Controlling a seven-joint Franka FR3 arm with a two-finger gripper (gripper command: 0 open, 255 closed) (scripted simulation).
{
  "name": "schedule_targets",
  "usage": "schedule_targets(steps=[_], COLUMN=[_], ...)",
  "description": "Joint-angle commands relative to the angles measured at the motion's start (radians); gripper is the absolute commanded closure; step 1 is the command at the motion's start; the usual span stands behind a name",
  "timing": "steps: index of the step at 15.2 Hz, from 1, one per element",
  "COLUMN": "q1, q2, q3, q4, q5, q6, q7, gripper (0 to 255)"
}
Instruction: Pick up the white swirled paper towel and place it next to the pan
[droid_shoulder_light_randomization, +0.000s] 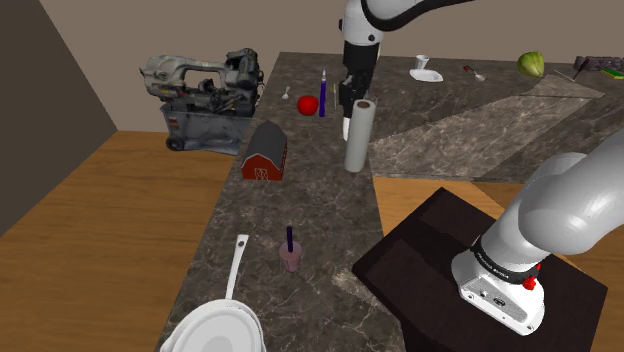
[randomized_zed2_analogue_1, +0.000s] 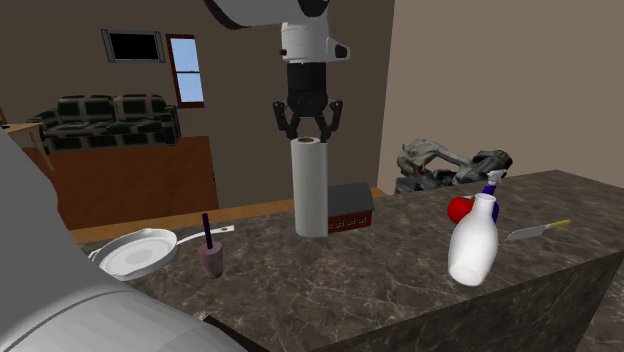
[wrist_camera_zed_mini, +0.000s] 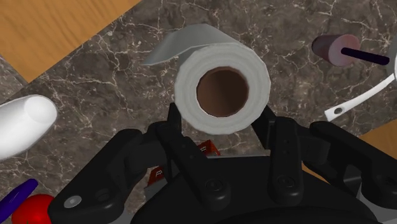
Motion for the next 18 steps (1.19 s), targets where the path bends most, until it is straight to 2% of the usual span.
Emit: schedule_targets(steps=[1,13,18], q1=[0.0,-0.002,0.04], q2=[-0.005,0.0,0.09], q3=[-0.001,-0.003,0.074], q4=[0.023,0.187,0.281], q5=[0.0,-0.001,0.004], q6=[-0.029,-0.187,-0.193], q7=[-0.001,-0.004,0.116], gripper=[255,255,255])
